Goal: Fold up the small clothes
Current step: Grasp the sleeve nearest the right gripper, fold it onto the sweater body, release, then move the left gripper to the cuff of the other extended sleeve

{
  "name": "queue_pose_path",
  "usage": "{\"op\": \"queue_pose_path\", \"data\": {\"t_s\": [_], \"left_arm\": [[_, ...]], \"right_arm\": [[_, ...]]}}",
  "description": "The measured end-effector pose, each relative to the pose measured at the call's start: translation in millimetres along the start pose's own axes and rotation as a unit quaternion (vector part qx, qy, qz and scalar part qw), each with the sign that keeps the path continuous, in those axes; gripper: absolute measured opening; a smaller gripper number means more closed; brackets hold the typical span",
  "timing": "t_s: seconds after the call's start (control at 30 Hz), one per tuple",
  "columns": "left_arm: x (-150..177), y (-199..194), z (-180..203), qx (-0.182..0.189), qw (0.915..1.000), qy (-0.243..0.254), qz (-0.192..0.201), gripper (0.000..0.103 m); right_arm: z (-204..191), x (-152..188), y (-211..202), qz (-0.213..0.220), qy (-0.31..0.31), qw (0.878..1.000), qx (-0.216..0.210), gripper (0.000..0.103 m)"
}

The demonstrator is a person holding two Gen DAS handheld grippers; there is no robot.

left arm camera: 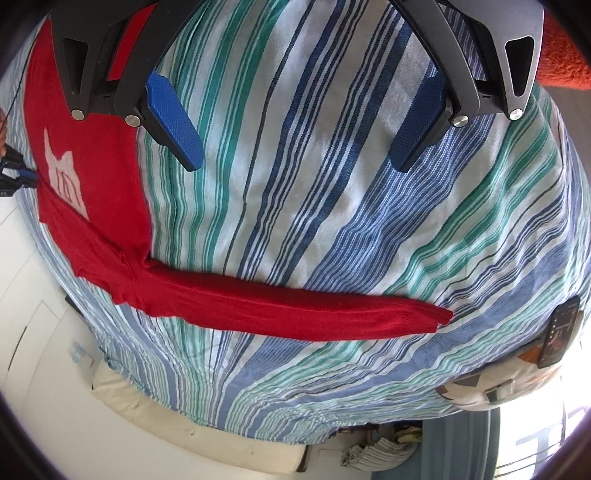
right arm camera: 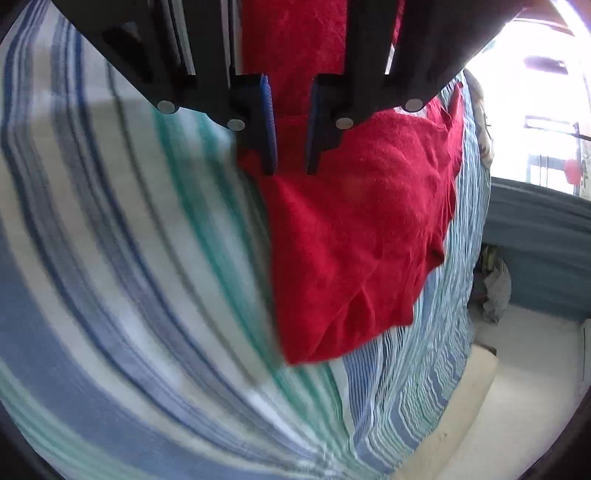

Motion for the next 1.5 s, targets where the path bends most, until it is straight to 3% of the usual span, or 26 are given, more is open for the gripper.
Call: {"op": "queue_pose_path", "data": {"t_s": [0.07,0.17,0.3,0.47,0.53,0.6,0.73,0.9,1.23,1.5], "left_arm": [[1,0,2,0.000,1.0000,0.004,0.000,0.101],[2,3,4,-0.005,0.9999,0.010,-0.001,0.101],[5,8,9,-0.008,0.9998,0.016,-0.004,0.101],[13,14,13,-0.014,0.9990,0.039,-0.015,0.102],[14,17,14,-0.017,0.9988,0.044,-0.015,0.102],[16,19,14,-0.017,0.9988,0.041,-0.018,0.102],[19,24,17,-0.029,0.9984,0.046,-0.016,0.103],[24,24,23,-0.054,0.9957,0.075,0.001,0.103],[27,23,24,-0.062,0.9948,0.081,0.007,0.103],[26,24,23,-0.064,0.9945,0.083,0.008,0.103]], "right_arm": [[-17,7,-24,0.015,-0.055,0.998,-0.001,0.029],[-51,48,-50,-0.002,-0.141,0.990,-0.016,0.042],[-52,111,-77,0.022,-0.230,0.972,0.044,0.053],[-4,179,-115,0.104,-0.219,0.960,0.143,0.058],[14,196,-122,0.112,-0.193,0.959,0.174,0.058],[21,198,-131,0.120,-0.163,0.966,0.162,0.058],[16,195,-147,0.148,-0.180,0.956,0.178,0.062],[21,196,-130,0.126,-0.174,0.957,0.194,0.063],[26,192,-117,0.121,-0.161,0.961,0.190,0.065],[23,196,-110,0.115,-0.174,0.958,0.196,0.076]]}}
Point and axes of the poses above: each gripper's, at about its wrist camera, not at the fingertips, and y roughly the way its jaws point, z to its right, x to its underside, the point moved 7 cm from there along y, roughly the way its jaws point, and after that the axes turned 15 degrees about -x, right-handed, at the moved point
